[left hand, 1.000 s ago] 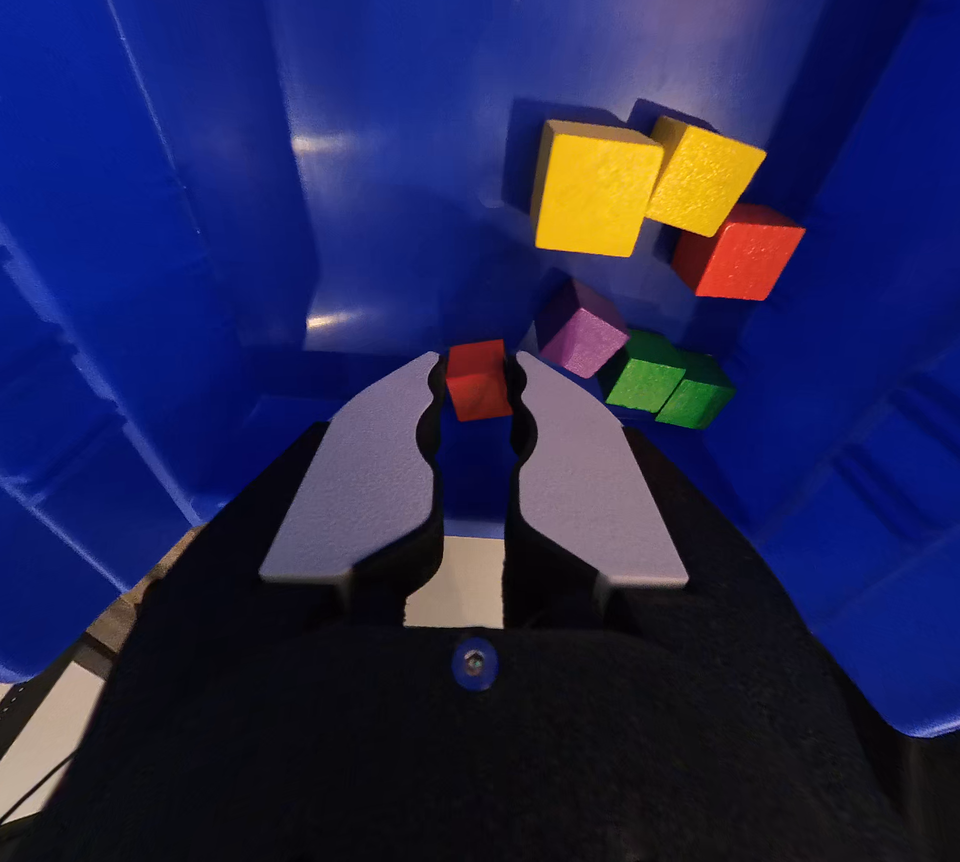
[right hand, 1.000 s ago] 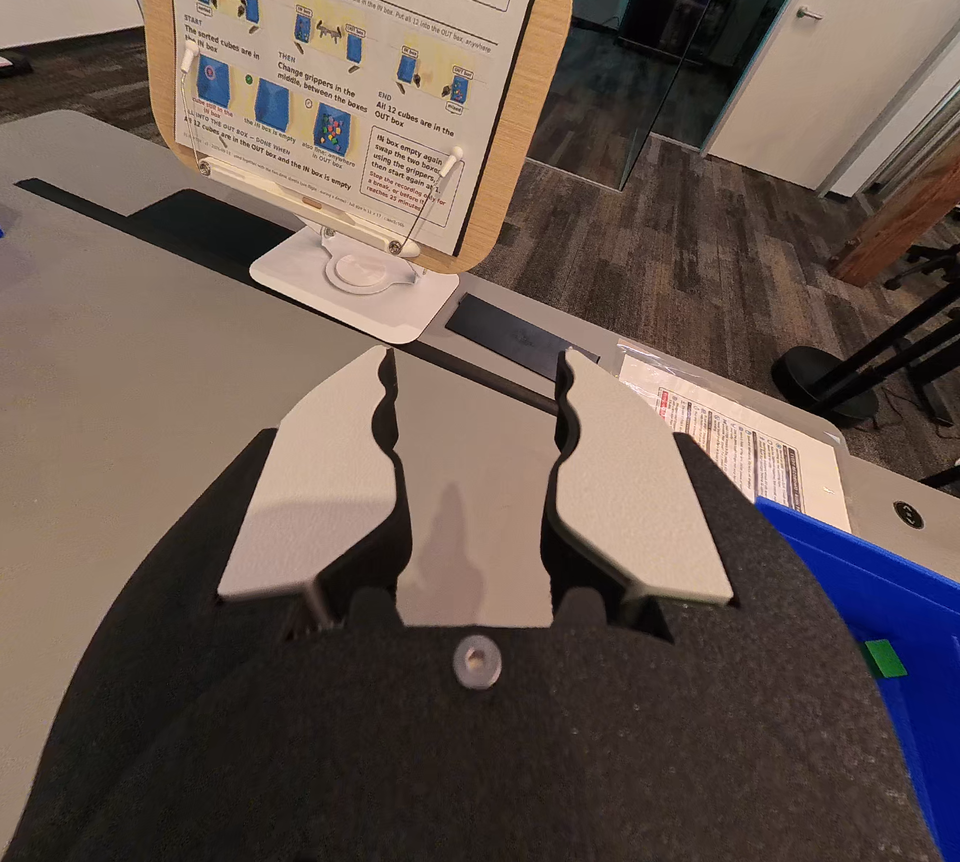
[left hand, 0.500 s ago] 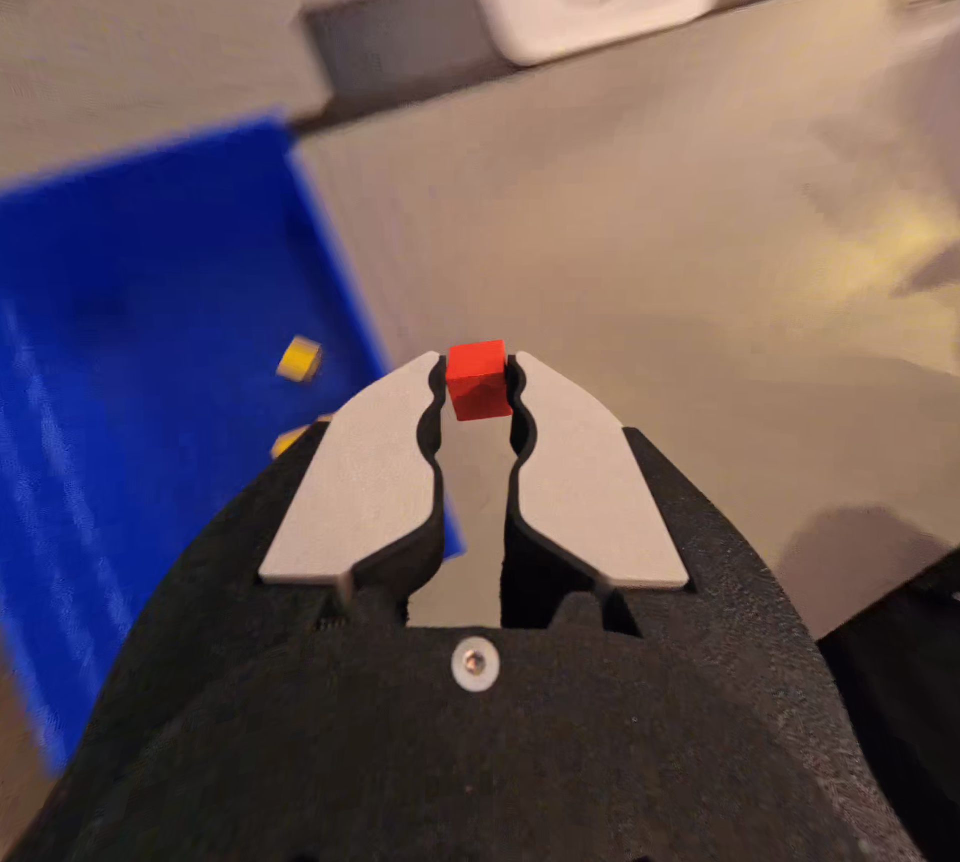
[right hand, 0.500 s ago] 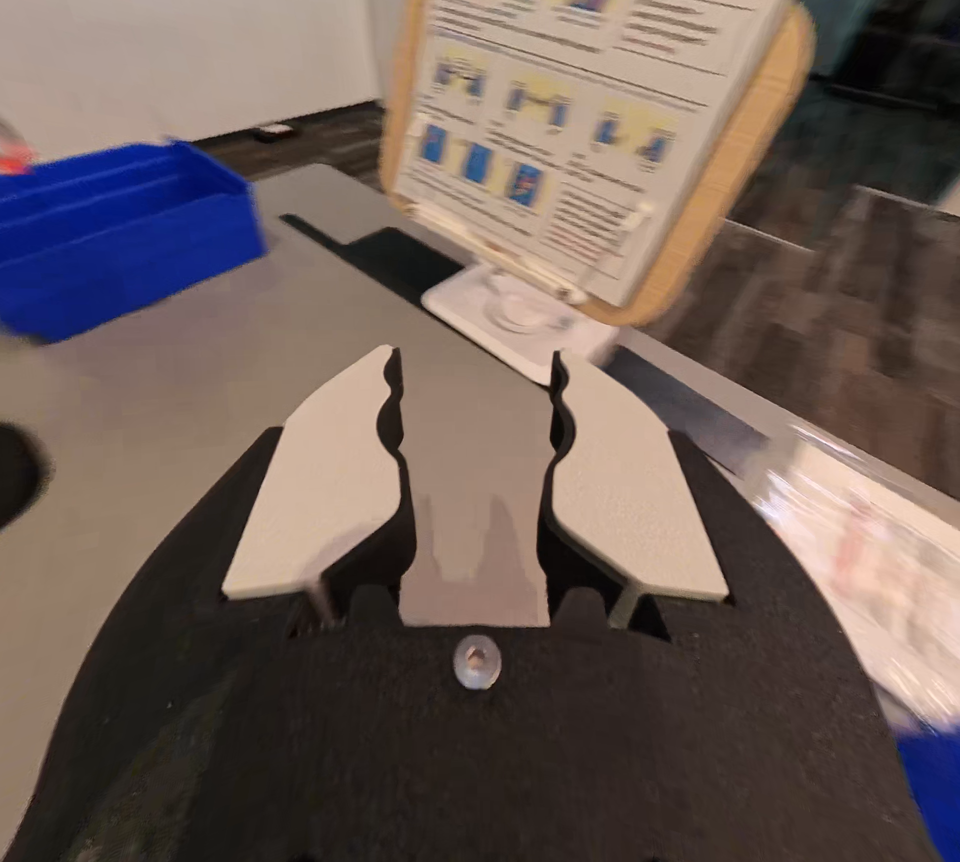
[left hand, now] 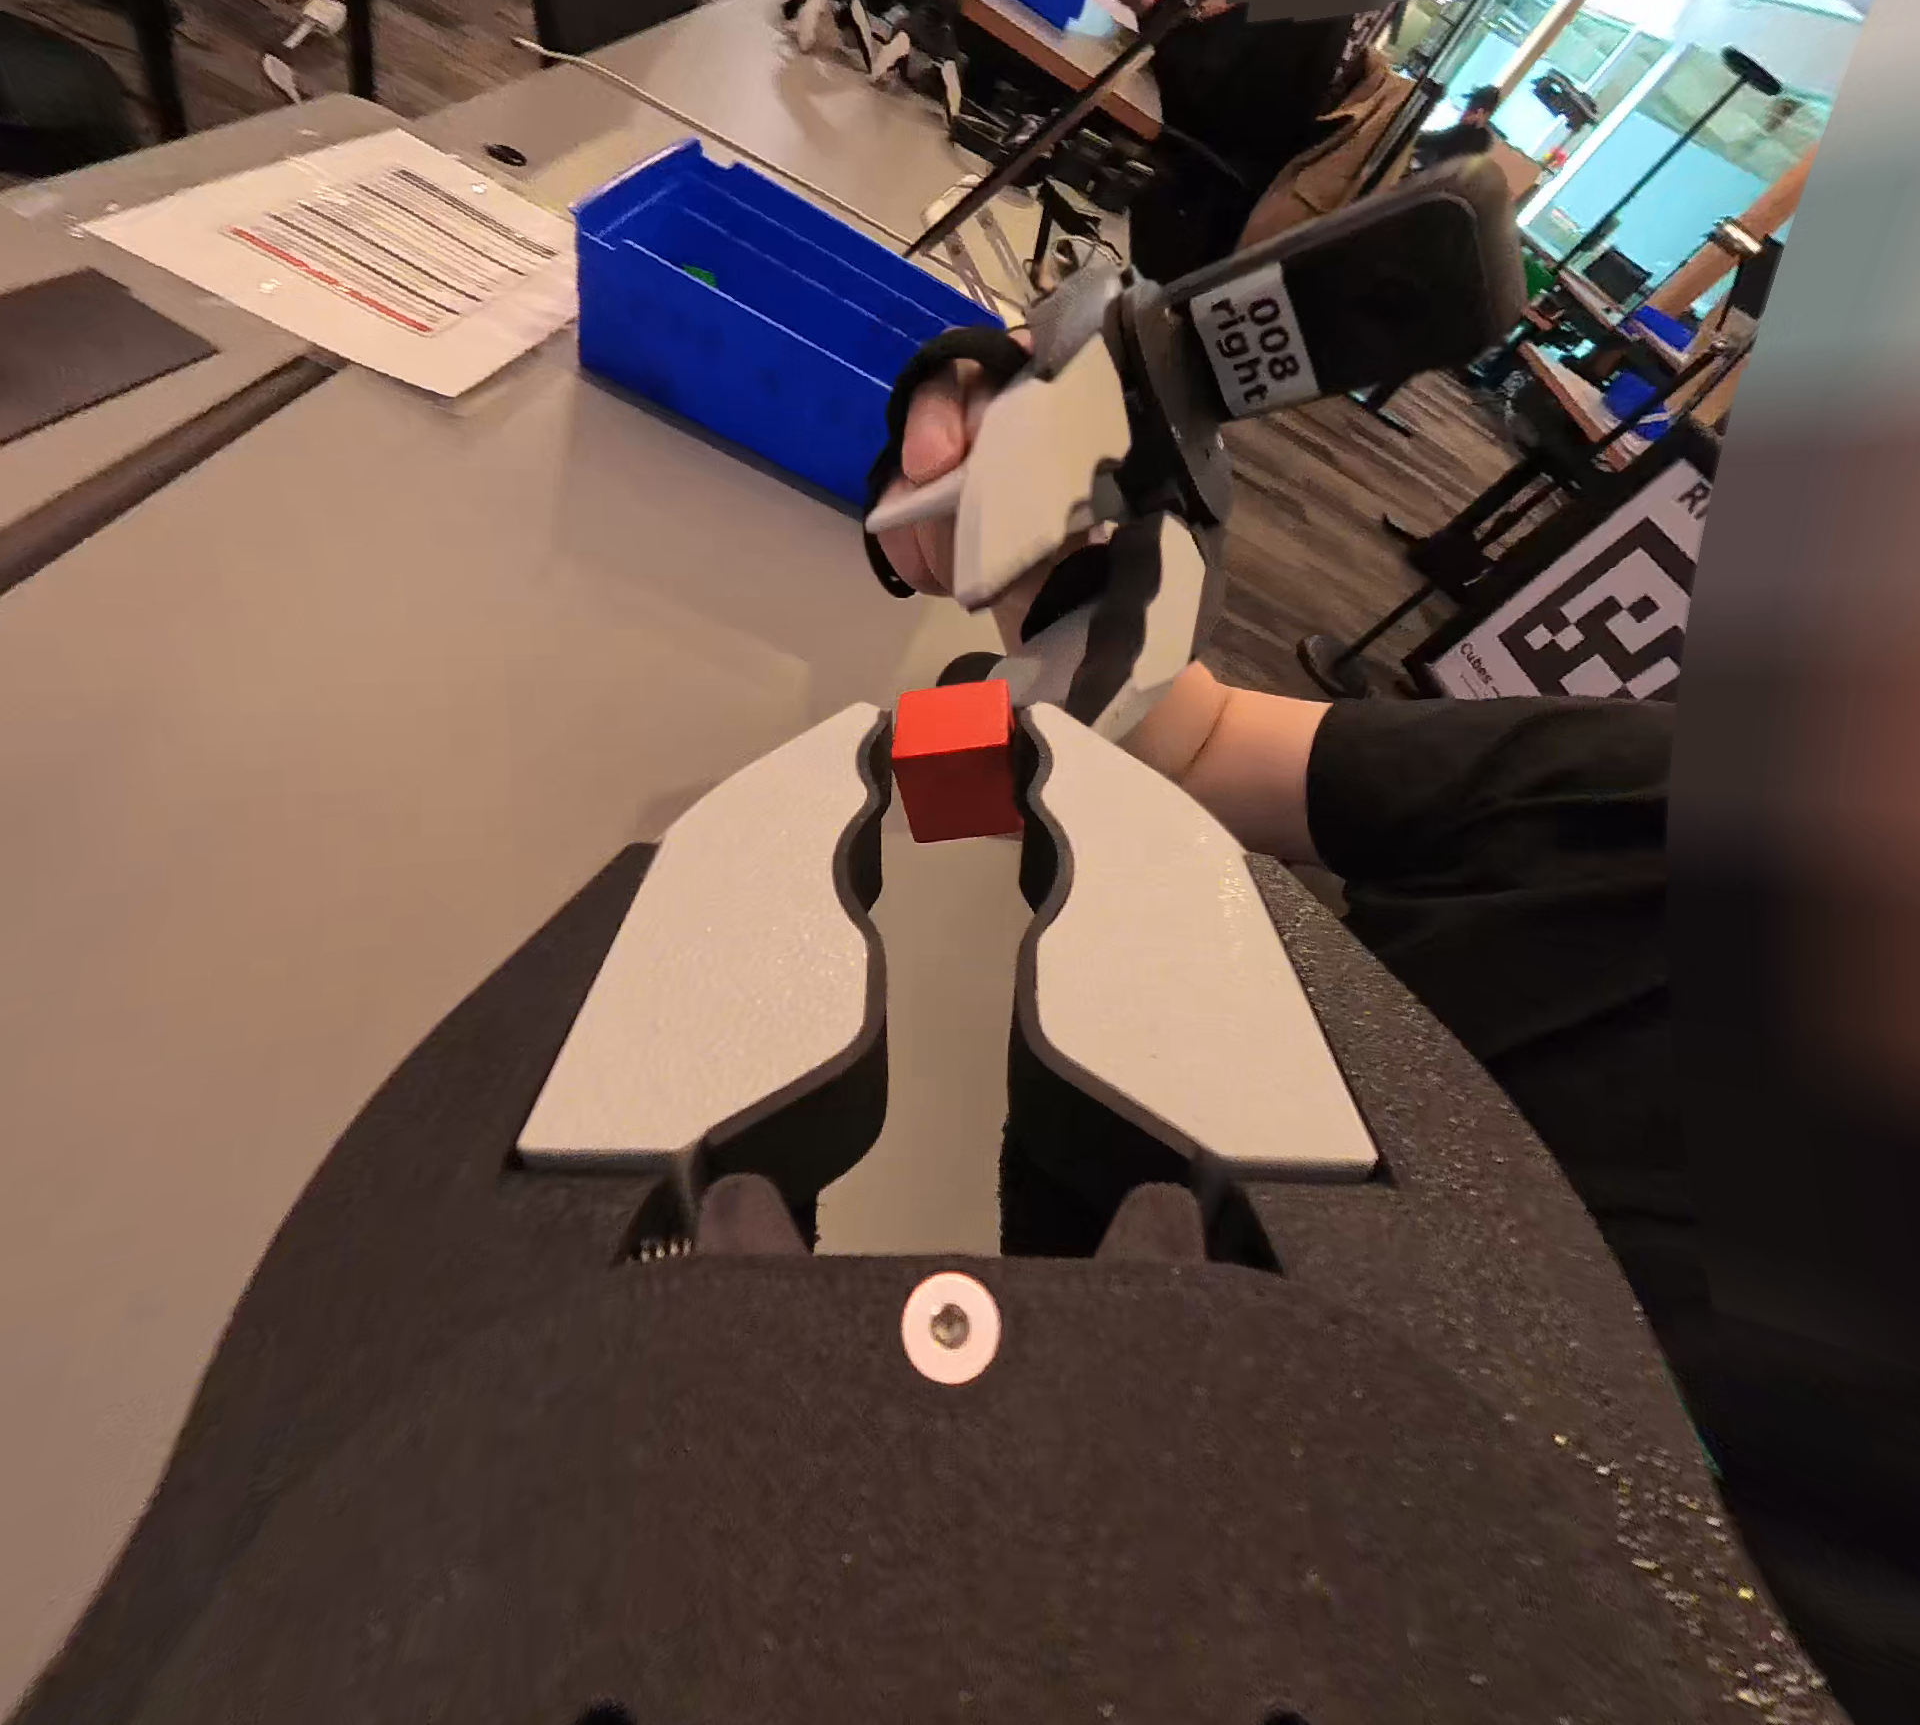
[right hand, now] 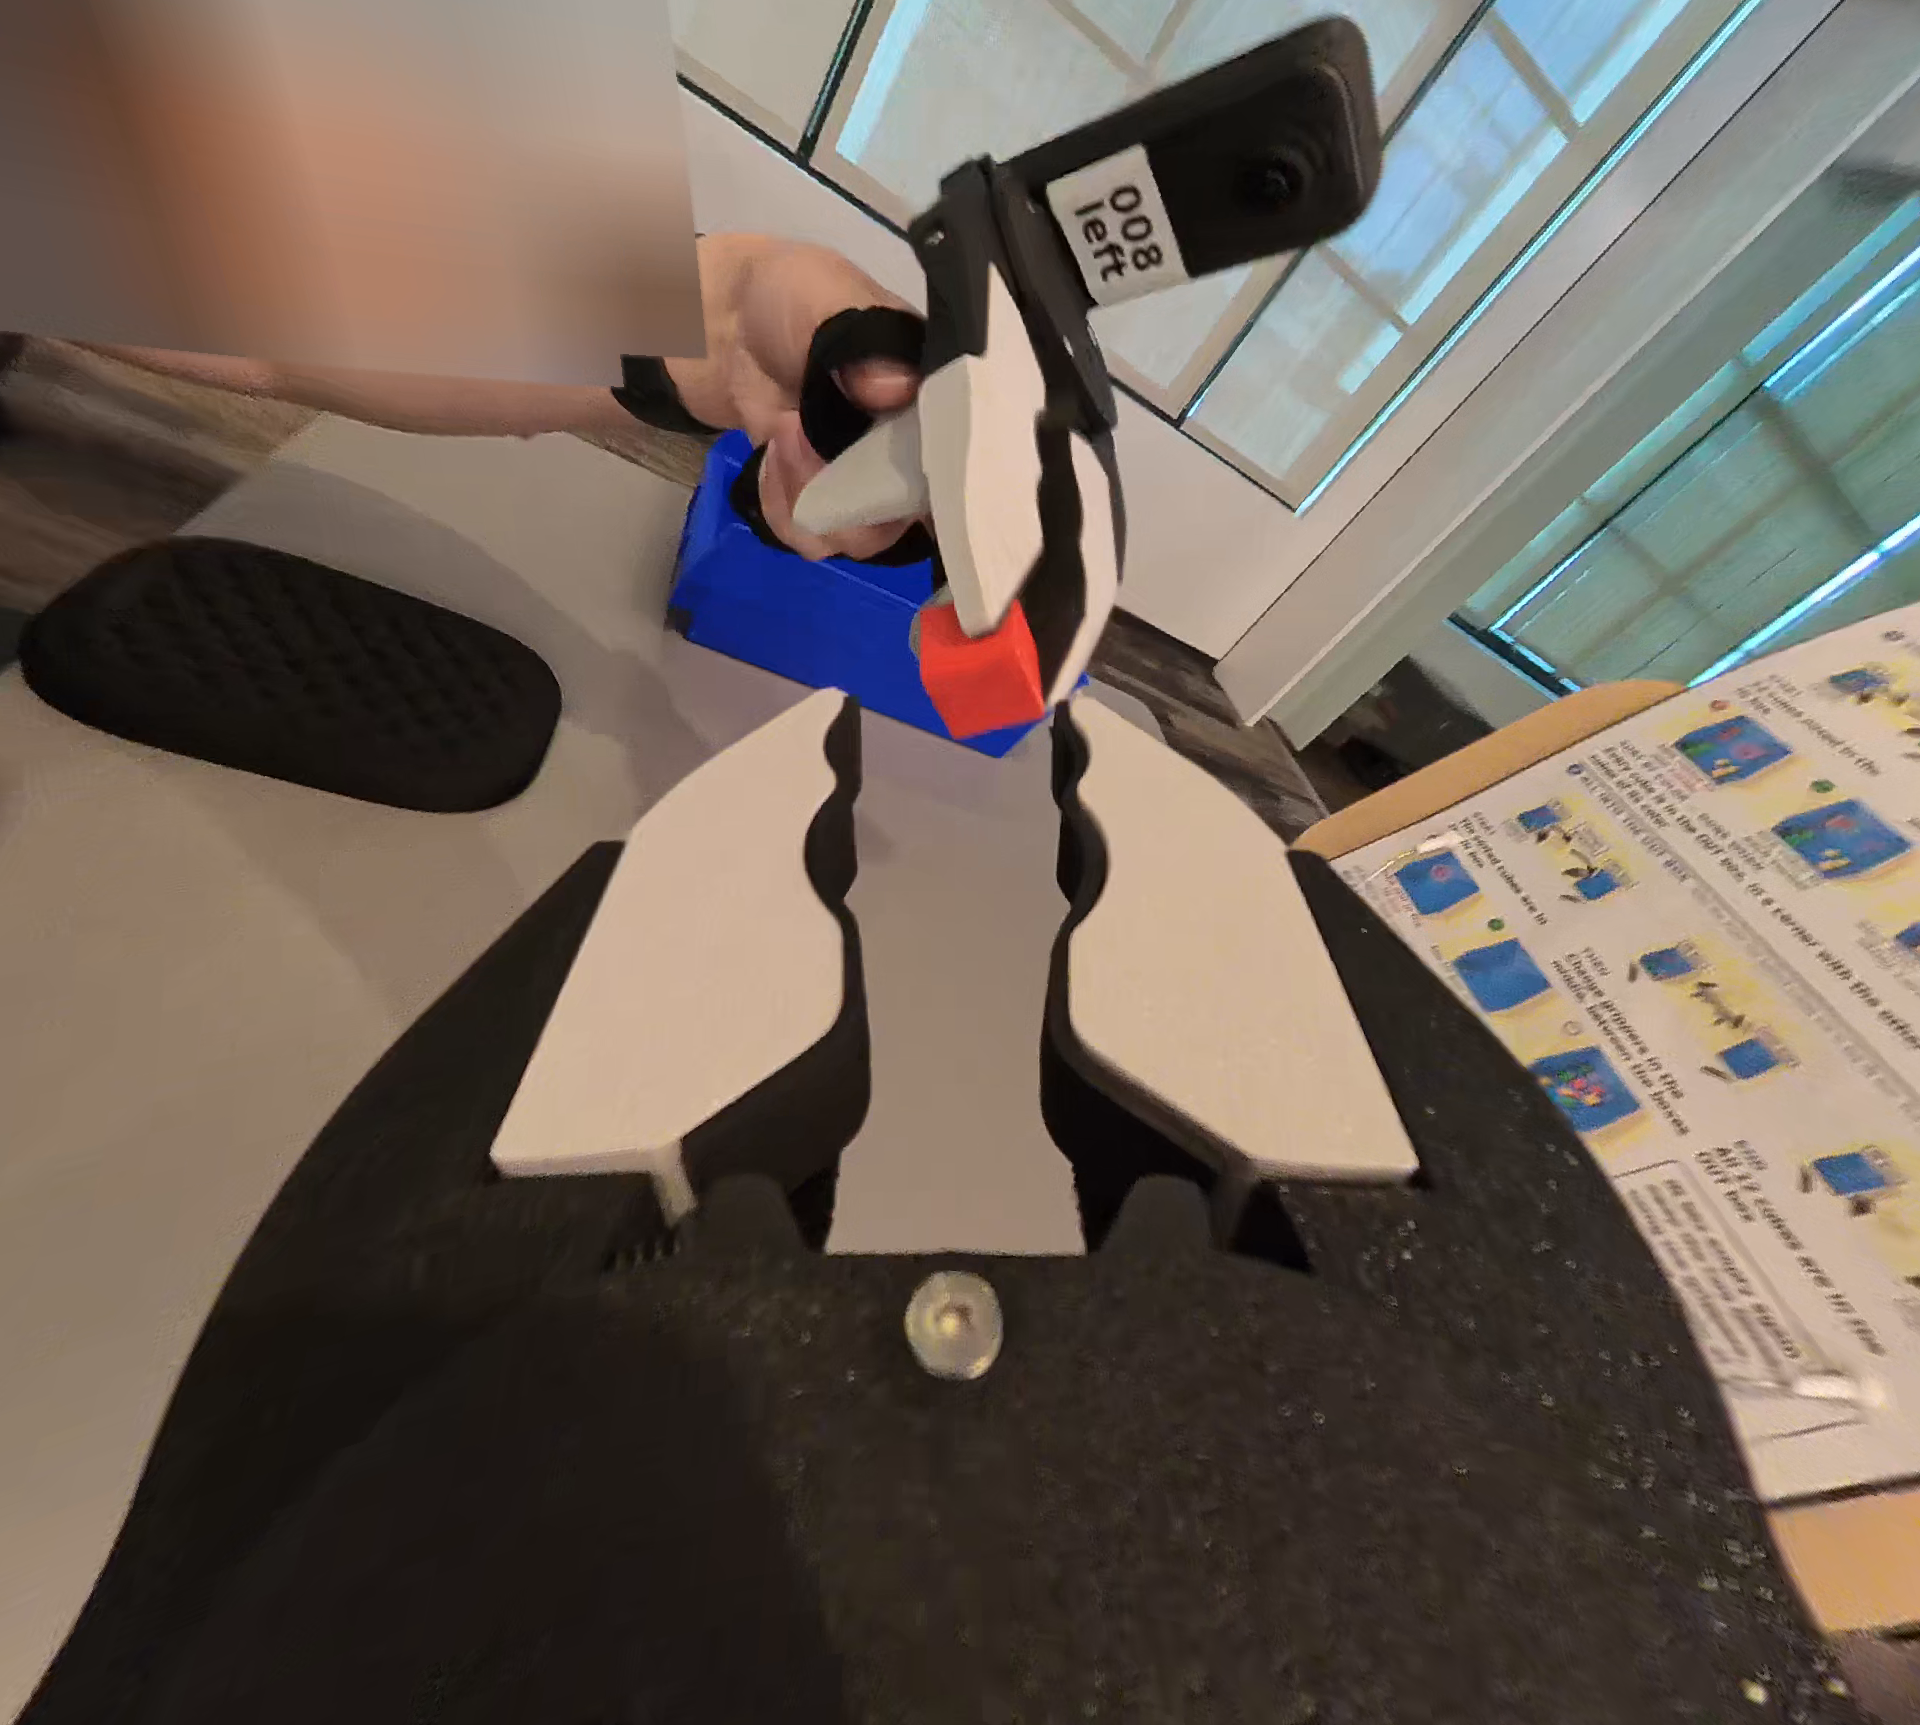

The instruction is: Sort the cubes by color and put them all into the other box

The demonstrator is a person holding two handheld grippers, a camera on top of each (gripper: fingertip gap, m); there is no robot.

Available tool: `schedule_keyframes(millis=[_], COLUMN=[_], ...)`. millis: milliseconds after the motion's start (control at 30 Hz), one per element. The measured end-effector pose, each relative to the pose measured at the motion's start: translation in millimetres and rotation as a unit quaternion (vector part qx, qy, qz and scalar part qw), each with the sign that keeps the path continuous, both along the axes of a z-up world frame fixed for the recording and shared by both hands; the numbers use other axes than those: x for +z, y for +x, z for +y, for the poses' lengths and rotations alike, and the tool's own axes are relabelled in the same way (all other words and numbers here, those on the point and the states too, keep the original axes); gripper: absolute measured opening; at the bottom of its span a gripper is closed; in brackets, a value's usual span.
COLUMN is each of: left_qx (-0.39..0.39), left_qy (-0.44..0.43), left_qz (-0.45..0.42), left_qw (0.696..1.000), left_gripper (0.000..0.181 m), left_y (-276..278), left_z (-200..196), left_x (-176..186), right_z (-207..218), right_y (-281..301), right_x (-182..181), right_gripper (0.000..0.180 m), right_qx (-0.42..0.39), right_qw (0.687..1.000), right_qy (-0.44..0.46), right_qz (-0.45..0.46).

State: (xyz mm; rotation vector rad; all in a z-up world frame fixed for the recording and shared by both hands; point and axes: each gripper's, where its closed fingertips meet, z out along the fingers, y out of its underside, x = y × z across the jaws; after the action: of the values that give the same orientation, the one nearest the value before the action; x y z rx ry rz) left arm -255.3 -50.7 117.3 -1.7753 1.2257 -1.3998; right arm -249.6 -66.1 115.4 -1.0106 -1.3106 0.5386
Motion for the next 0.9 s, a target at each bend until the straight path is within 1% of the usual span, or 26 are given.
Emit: schedule_keyframes(millis=[167,233,300,400,600,667,733,800,900], left_qx=[-0.022,-0.03,-0.037,-0.043,-0.033,-0.03,-0.016,0.015,0.098], left_qy=[-0.018,-0.026,-0.032,-0.037,-0.041,-0.04,-0.023,0.026,0.111], left_qz=[-0.002,-0.001,-0.002,-0.001,-0.007,-0.023,-0.032,-0.052,-0.05], left_qw=[1.0,0.999,0.999,0.998,0.999,0.998,0.999,0.998,0.988], left_gripper=[0.022,0.022,0.022,0.022,0.022,0.031,0.041,0.043,0.046], left_y=[16,19,21,21,16,11,6,-2,-15], left_z=[-7,-9,-11,-14,-12,-10,-6,3,26], left_x=[-4,-6,-6,-7,-8,-4,1,12,24], right_z=[-1,2,4,5,6,7,9,12,20], right_y=[-4,-6,-7,-7,-12,-11,-6,5,40], right_x=[-5,-9,-13,-11,-15,-17,-15,-13,-1], right_gripper=[0.046,0.043,0.035,0.022,0.022,0.022,0.022,0.022,0.022], right_qx=[-0.027,-0.039,-0.044,-0.04,-0.034,-0.029,-0.032,-0.045,-0.099], right_qw=[0.998,0.996,0.994,0.995,0.995,0.996,0.997,0.997,0.992], right_qy=[0.053,0.071,0.081,0.084,0.081,0.068,0.058,0.039,-0.004], right_qz=[-0.033,-0.047,-0.054,-0.04,-0.04,-0.042,-0.042,-0.057,-0.074])
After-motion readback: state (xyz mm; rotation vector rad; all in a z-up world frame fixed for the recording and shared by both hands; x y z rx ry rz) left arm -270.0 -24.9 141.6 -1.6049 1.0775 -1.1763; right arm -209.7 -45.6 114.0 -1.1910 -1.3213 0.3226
